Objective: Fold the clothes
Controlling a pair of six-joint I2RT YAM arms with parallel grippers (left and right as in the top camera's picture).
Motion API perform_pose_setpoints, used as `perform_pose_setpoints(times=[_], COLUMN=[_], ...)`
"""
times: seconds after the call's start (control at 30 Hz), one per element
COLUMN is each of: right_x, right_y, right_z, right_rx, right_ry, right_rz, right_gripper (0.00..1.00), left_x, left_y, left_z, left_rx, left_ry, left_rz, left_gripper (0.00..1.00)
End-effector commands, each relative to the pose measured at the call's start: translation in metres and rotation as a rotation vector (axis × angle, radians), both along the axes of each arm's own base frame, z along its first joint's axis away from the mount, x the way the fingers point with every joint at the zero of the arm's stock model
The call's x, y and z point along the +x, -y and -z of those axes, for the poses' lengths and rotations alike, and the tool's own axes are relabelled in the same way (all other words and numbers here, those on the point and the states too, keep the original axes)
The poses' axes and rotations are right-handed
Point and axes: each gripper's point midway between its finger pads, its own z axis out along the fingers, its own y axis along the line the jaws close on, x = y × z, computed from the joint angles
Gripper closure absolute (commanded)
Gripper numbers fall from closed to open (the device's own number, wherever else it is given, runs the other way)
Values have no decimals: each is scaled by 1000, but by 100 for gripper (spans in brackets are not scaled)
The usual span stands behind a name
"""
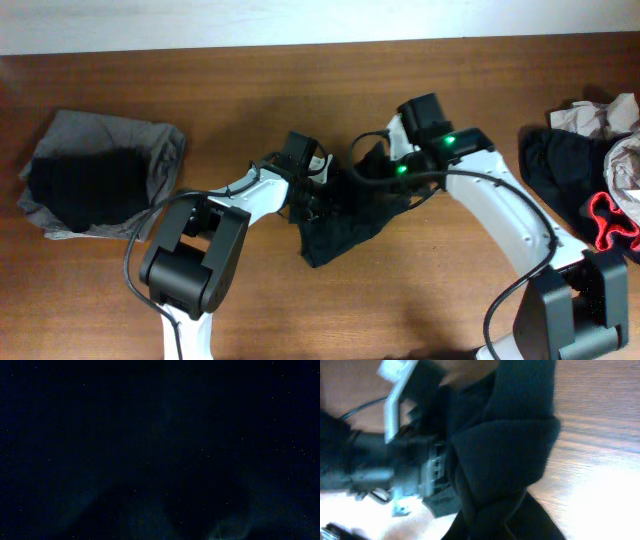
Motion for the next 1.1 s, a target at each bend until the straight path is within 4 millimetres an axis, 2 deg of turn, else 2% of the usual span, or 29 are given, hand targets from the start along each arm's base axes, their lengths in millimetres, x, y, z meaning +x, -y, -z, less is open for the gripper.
perform_pose_setpoints(times=[0.0,0.17,0.3,0.57,0.77,0.97,1.07], right_x=[-12,-16,-18,-13,-13,-12,-11], right_y=[-33,-38,-40,-34,-35,-39,-45], right_z=[-20,-16,-15,-13,-10,-6,-4], right_rx=[31,-25,-26,-61,-64,-48,-22], right_ry=[50,55,55,70,63,55,48], right_rz=[-99,-91,-98,-84,-84,-92,-102], right_gripper=[96,96,96,96,96,96,96], left_x=[-1,-5,-7,-8,0,8,18], left_y=[1,9,4,-9,-43,-104,-139], left_z=[12,-6,-14,-42,-55,-59,-70], left_rx=[-15,-115,-123,-62,87,353,455], left_ry=[-33,-44,-56,35,125,178,216], left_rz=[-5,44,45,64,26,-72,-152], left_gripper=[100,100,100,100,100,99,99])
